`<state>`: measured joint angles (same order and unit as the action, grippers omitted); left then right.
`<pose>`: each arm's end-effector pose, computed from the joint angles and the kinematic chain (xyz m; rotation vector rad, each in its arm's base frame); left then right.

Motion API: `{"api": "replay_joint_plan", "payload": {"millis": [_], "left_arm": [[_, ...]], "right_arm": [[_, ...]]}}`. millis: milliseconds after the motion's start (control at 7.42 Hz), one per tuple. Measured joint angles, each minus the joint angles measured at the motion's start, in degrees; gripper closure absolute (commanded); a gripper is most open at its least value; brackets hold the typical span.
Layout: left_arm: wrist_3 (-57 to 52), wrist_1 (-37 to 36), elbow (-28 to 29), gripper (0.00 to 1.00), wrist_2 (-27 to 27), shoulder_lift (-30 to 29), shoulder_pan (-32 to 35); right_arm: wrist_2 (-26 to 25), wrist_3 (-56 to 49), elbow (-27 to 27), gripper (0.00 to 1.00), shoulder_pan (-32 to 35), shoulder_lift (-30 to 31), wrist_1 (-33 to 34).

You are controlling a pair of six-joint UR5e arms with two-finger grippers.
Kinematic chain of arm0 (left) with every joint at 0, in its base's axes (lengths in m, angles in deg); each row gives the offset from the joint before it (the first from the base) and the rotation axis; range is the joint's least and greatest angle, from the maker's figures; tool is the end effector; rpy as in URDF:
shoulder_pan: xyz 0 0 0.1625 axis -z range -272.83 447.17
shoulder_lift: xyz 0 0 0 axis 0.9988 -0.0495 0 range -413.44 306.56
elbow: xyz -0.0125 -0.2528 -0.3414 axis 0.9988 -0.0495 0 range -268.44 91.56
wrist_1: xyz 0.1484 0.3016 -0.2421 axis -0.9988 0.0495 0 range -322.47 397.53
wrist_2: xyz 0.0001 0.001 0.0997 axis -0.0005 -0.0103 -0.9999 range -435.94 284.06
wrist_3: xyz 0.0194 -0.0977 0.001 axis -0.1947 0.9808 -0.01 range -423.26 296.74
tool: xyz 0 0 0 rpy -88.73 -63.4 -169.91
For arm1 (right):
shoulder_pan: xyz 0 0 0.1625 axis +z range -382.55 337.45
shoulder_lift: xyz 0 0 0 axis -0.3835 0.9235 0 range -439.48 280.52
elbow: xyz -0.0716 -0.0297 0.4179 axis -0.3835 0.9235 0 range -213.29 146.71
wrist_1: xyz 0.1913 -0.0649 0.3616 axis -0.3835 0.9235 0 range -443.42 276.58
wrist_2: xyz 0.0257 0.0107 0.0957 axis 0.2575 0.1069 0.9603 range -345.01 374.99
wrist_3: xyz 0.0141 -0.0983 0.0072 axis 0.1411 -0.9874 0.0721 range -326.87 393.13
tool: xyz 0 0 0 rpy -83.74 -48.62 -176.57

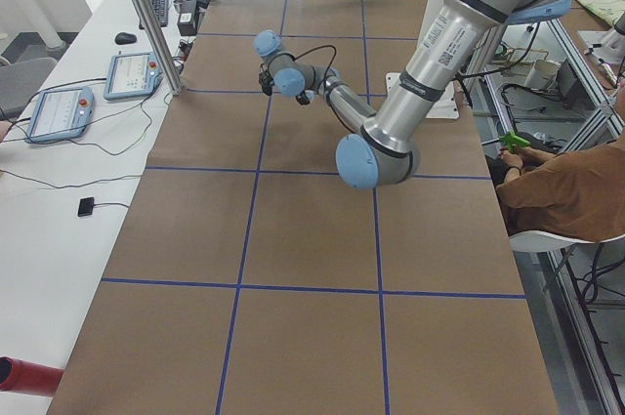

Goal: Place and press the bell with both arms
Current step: 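Carry the bell with the left gripper toward the table center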

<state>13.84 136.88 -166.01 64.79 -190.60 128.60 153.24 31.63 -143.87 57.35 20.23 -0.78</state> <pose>0.5246 -0.5382 0.2040 -0.4178 1.0168 -0.1066 -0.0172 -0.4325 0.5393 0.2366 -0.8584 -0.3227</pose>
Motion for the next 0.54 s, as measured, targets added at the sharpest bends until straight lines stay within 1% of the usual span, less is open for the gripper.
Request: {"api": "replay_joint_plan", "payload": {"millis": [135, 270, 539], "left_arm": [[-0.09, -1.59, 7.97, 1.00, -2.74, -7.27, -2.06], [-0.17, -2.14, 12.73, 1.00, -5.54, -10.96, -4.07], [-1.41, -2.46, 18.19, 1.00, -8.04, -13.94, -5.99]], "right_arm": [[0.00, 0.02, 0.06, 0.00, 0.00, 0.02, 0.00], [0.00, 0.06, 0.08, 0.00, 0.00, 0.02, 0.03], [0.51, 0.08, 0.09, 0.00, 0.00, 0.02, 0.01]]}}
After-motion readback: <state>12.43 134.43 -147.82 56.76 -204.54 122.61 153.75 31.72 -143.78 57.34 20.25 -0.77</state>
